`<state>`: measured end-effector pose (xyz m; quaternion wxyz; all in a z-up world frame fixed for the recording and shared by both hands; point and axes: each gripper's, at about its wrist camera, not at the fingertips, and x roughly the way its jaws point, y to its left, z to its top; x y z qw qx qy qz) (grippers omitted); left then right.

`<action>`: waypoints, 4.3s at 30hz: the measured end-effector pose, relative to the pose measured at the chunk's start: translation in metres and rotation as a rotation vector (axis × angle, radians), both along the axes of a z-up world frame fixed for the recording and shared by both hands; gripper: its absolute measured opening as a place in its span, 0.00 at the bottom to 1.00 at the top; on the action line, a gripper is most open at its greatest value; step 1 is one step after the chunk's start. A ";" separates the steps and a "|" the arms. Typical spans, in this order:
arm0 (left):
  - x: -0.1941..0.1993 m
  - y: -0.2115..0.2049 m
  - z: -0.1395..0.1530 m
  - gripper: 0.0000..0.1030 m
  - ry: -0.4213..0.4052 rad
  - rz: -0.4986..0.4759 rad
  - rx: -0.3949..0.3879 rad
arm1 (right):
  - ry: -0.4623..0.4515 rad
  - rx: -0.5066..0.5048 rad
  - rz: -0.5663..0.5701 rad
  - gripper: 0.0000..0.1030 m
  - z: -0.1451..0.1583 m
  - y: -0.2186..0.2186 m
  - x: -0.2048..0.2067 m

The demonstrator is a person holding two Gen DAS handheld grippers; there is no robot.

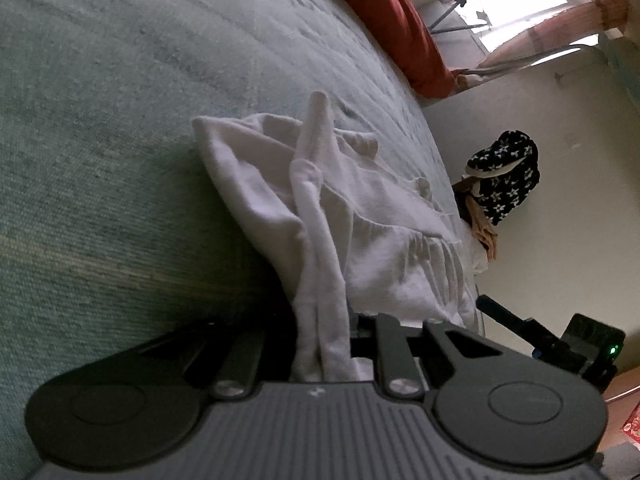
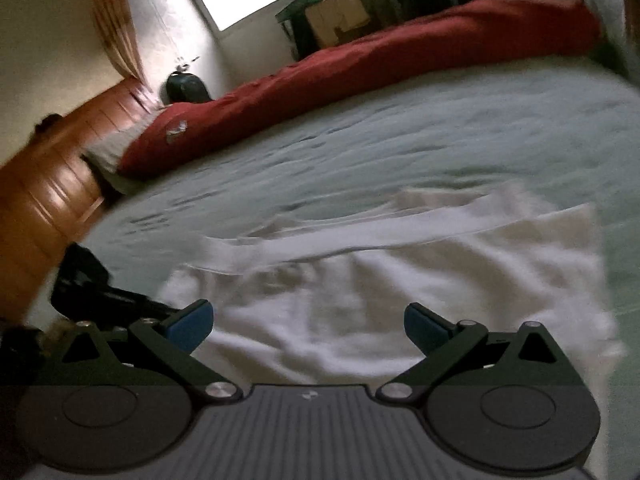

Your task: Fold clothes

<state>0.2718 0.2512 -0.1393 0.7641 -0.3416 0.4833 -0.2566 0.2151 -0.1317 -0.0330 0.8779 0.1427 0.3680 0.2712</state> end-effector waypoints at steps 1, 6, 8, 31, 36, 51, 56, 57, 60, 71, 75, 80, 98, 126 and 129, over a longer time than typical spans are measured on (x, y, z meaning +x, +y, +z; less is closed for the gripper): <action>0.000 -0.001 0.001 0.17 -0.001 0.002 0.003 | 0.002 0.004 -0.006 1.00 -0.001 0.008 0.002; -0.001 -0.002 0.002 0.17 -0.011 0.000 0.014 | 0.005 0.006 -0.010 1.00 -0.013 0.051 0.004; -0.001 -0.002 0.001 0.17 -0.014 -0.003 0.011 | 0.015 -0.021 -0.020 1.00 -0.021 0.062 0.013; -0.005 -0.025 0.027 0.12 0.006 0.010 0.190 | -0.042 -0.114 -0.008 1.00 -0.002 0.025 -0.024; -0.012 -0.034 0.054 0.12 -0.024 0.009 0.235 | -0.048 -0.081 -0.035 1.00 0.004 -0.003 -0.042; -0.018 -0.103 0.134 0.12 -0.109 -0.013 0.237 | -0.123 -0.005 -0.072 1.00 0.014 -0.057 -0.076; -0.014 -0.134 0.147 0.12 -0.117 0.004 0.176 | -0.153 0.012 -0.114 1.00 0.014 -0.077 -0.088; -0.013 -0.141 0.149 0.12 -0.120 0.007 0.167 | -0.153 0.017 -0.122 1.00 0.014 -0.081 -0.090; -0.010 -0.165 0.154 0.12 -0.120 0.014 0.162 | -0.151 0.027 -0.146 1.00 0.011 -0.094 -0.094; 0.014 -0.257 0.133 0.13 -0.035 -0.007 0.182 | -0.178 0.020 -0.230 1.00 0.008 -0.133 -0.106; 0.022 -0.287 0.122 0.13 -0.006 -0.033 0.225 | -0.179 0.015 -0.266 1.00 0.006 -0.148 -0.112; 0.032 -0.313 0.106 0.14 0.031 -0.041 0.281 | -0.171 0.014 -0.311 1.00 0.002 -0.166 -0.117; 0.044 -0.351 0.100 0.62 0.090 -0.110 0.286 | -0.140 0.015 -0.369 1.00 -0.011 -0.190 -0.117; -0.177 -0.303 0.100 0.87 -0.792 -0.300 0.982 | -0.156 -0.026 -0.353 1.00 -0.002 -0.180 -0.128; -0.176 -0.320 0.077 0.87 -0.876 -0.231 1.135 | -0.171 -0.040 -0.349 1.00 0.004 -0.177 -0.134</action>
